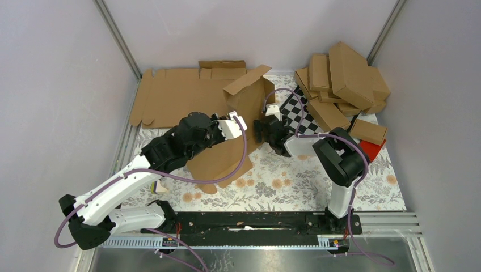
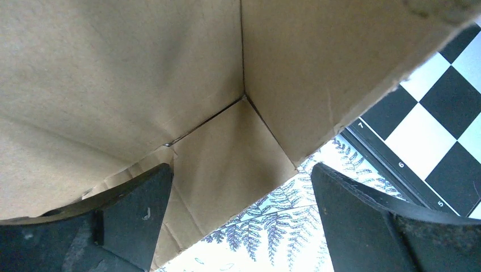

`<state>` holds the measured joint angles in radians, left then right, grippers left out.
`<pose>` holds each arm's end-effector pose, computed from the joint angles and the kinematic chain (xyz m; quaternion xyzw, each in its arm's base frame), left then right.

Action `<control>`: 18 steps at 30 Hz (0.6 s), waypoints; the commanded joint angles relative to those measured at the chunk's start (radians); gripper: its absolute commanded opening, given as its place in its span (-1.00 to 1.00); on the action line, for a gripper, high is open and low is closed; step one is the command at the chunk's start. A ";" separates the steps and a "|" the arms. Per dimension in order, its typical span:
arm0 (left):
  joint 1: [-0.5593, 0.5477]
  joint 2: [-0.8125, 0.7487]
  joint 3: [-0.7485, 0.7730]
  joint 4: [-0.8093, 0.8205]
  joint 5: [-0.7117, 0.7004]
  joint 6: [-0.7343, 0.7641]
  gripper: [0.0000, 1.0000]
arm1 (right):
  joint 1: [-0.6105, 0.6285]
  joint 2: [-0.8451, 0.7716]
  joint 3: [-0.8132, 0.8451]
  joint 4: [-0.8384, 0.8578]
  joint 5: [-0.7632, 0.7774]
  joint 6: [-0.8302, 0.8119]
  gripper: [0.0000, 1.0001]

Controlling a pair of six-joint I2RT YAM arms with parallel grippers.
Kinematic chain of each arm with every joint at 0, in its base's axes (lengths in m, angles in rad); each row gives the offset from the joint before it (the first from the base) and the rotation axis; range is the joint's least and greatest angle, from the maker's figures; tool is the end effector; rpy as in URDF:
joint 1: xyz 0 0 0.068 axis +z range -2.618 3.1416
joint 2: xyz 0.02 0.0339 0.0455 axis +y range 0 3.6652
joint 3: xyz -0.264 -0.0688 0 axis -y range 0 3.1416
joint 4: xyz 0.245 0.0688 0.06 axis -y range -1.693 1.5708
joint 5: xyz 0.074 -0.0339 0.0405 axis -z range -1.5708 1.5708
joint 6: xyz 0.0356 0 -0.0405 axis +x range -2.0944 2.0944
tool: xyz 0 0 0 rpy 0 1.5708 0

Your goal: Fold the paper box

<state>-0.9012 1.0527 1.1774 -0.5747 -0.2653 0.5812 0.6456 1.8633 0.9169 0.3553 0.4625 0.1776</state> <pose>0.1454 -0.1686 0.3857 0.5150 0.6668 0.0267 0.5380 0.3098 0.2135 0.1436 -0.0943 0.8605 -0.0021 0.5006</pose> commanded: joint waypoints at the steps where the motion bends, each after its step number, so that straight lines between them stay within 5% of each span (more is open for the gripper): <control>1: -0.003 -0.007 0.007 0.015 0.001 -0.012 -1.00 | 0.003 -0.015 -0.031 -0.081 0.035 -0.034 0.99; 14: -0.003 -0.029 0.016 0.003 -0.007 -0.009 -1.00 | -0.001 -0.330 -0.217 0.116 -0.247 0.041 0.95; 15: -0.003 -0.030 0.018 0.000 -0.006 -0.009 -1.00 | -0.002 -0.340 -0.227 0.126 -0.257 0.058 0.85; 16: -0.002 -0.031 0.019 -0.002 -0.002 -0.011 -1.00 | -0.002 -0.351 -0.237 0.139 -0.273 0.078 0.56; 18: -0.003 -0.035 0.018 -0.002 -0.001 -0.012 -1.00 | -0.001 -0.365 -0.257 0.187 -0.316 0.157 -0.48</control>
<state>-0.9020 1.0454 1.1774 -0.5827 -0.2661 0.5777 0.6453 1.5475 0.6960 0.4431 0.2359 0.2146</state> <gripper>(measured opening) 0.013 0.657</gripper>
